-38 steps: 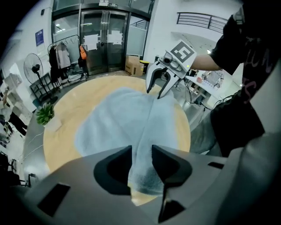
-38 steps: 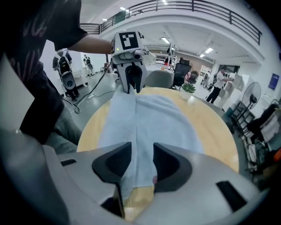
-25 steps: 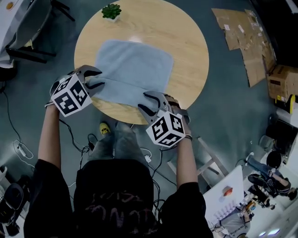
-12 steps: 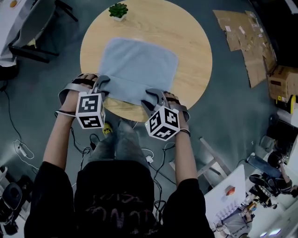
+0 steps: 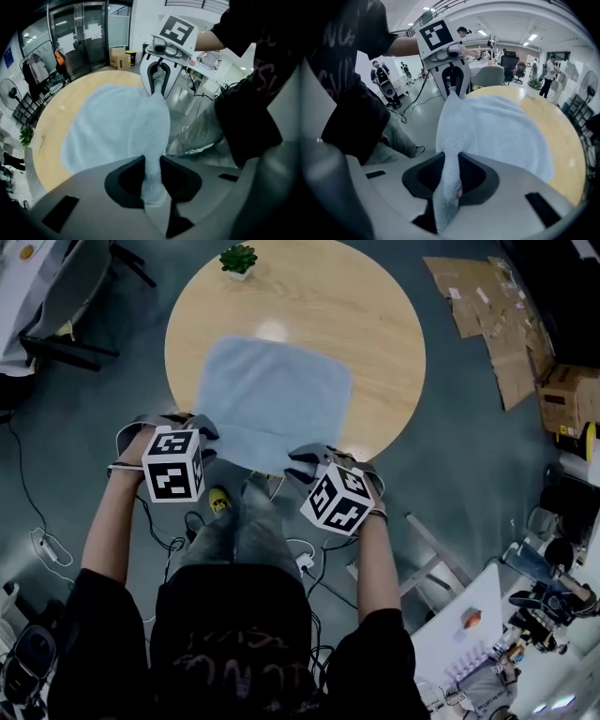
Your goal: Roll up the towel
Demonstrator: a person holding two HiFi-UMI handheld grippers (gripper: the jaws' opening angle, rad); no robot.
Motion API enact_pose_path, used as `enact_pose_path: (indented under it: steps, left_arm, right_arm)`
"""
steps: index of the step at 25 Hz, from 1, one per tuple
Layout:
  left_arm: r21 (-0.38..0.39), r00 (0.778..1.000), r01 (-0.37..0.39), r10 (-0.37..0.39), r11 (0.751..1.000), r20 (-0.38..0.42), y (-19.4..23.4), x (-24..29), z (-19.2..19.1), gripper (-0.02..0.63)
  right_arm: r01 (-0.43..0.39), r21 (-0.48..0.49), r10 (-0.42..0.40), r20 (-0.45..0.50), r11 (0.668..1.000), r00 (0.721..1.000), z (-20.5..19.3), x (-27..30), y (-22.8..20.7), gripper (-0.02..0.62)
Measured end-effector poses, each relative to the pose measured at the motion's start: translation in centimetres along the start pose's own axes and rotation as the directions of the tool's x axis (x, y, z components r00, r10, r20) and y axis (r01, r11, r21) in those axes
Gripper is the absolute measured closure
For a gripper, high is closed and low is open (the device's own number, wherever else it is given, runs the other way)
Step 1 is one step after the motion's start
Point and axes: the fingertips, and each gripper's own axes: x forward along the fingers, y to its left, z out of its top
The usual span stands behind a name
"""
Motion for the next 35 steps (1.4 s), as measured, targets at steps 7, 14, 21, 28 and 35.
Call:
enact_pose_path:
  steps: [7, 14, 21, 28, 35]
  left_arm:
    - [-0.069, 0.994, -0.092, 0.096, 0.993, 0.060, 3.0, -1.4, 0.5, 0.472]
    - [-0.127, 0.984, -0.136, 0.149, 0.983, 0.102, 6.6, -2.7, 1.1, 0.457]
    - [-0.182, 0.970, -0.195, 0.217, 0.964, 0.106, 10.9, -2.6, 1.2, 0.436]
    - [-0.250, 0.965, -0.200, 0.235, 0.947, 0.117, 13.1, -1.7, 0.9, 0.426]
    - [-0.314, 0.960, -0.197, 0.248, 0.929, 0.133, 13.6, -1.8, 0.4, 0.403]
  right_arm:
    - [0.147, -0.041, -0.146, 0.032, 0.988, 0.989, 0.6, -1.5, -3.6, 0.460]
    - [0.176, -0.040, -0.174, 0.061, 0.984, 0.983, 1.4, -3.0, -6.8, 0.448]
    - [0.244, -0.048, -0.240, 0.081, 0.969, 0.968, 0.9, -3.5, -11.6, 0.437]
    - [0.278, -0.083, -0.272, 0.068, 0.957, 0.960, 0.4, -3.0, -14.3, 0.464]
    - [0.306, -0.108, -0.291, 0.132, 0.946, 0.947, 2.8, -7.1, -11.3, 0.463]
